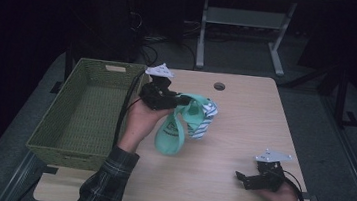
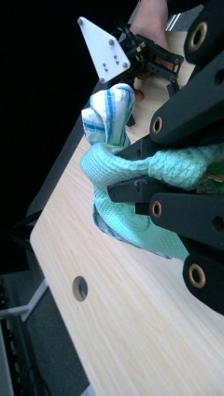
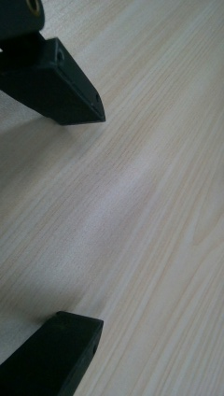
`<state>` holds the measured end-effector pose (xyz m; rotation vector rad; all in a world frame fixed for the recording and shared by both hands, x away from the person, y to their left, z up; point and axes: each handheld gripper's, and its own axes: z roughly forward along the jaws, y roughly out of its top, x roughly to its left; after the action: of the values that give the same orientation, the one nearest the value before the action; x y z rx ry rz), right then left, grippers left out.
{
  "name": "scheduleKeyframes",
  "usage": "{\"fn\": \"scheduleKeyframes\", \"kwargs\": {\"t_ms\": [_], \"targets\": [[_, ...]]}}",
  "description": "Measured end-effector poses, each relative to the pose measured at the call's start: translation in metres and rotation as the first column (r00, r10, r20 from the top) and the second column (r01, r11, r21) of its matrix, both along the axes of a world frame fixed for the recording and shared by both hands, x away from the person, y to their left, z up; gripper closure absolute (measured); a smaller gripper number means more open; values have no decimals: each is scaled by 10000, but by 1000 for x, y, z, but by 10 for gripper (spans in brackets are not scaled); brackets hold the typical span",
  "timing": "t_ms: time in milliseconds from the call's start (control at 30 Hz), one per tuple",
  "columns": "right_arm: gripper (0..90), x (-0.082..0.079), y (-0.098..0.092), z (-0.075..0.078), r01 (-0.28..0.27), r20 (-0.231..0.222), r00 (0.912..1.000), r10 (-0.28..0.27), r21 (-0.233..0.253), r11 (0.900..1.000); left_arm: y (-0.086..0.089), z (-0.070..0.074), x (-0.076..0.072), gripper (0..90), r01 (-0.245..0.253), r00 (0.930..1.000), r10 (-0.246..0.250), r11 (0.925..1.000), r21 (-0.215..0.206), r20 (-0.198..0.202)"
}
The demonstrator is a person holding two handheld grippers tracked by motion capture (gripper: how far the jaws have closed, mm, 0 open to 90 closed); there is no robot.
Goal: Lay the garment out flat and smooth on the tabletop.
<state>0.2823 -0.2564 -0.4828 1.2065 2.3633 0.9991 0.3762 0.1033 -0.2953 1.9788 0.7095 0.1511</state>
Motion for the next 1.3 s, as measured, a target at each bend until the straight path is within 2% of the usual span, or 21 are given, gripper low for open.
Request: {"fn": "scheduleKeyframes", "kwargs": {"t_ms": [233, 467, 633, 667, 700, 733, 800, 833, 867, 900, 1033, 1067, 1100, 1300], "targets": [[23, 0, 0, 0, 0, 2, 10000, 0, 0, 10000, -24, -19, 1, 848, 190, 9995, -181, 9993, 322, -270], [23, 0, 0, 0, -3, 4, 10000, 3, -3, 10000, -42, -35, 2, 847, 298, 9984, -278, 9987, 417, -489], [23, 0, 0, 0, 2, -11, 10000, -2, 24, 10000, -60, -54, 3, 846, 467, 9964, -428, 9976, 513, -736], [23, 0, 0, 0, 2, -11, 10000, -2, 24, 10000, -60, -54, 3, 846, 467, 9964, -428, 9976, 513, -736], [23, 0, 0, 0, -3, -11, 10000, 3, 24, 10000, -65, -61, 4, 846, 533, 9954, -481, 9967, 616, -832], [23, 0, 0, 0, -12, -5, 10000, 12, 14, 10000, -65, -61, 4, 846, 533, 9954, -481, 9967, 616, -832], [23, 0, 0, 0, -18, -6, 10000, 18, 13, 10000, -70, -68, 5, 845, 577, 9947, -514, 9959, 702, -895], [23, 0, 0, 0, -21, -12, 10000, 21, 25, 10000, -74, -76, 7, 844, 574, 9940, -493, 9950, 817, -972], [23, 0, 0, 0, -21, -12, 10000, 21, 25, 10000, -74, -76, 7, 844, 574, 9940, -493, 9950, 817, -972], [23, 0, 0, 0, -32, -8, 10000, 32, 25, 10000, -77, -84, 8, 844, 588, 9933, -488, 9939, 938, -1050], [23, 0, 1, 0, -43, -4, 10000, 43, 27, 10000, -81, -101, 11, 843, 684, 9912, -531, 9896, 1263, -1209], [23, 0, 1, 0, -43, -4, 10000, 43, 27, 10000, -81, -101, 11, 843, 684, 9912, -531, 9896, 1263, -1209], [23, 0, 1, 0, -47, -3, 10000, 47, 26, 10000, -84, -108, 12, 842, 703, 9906, -521, 9870, 1444, -1264], [23, 0, 1, 0, -44, -4, 10000, 44, 33, 10000, -88, -125, 15, 839, 702, 9901, -472, 9822, 1743, -1325]]}}
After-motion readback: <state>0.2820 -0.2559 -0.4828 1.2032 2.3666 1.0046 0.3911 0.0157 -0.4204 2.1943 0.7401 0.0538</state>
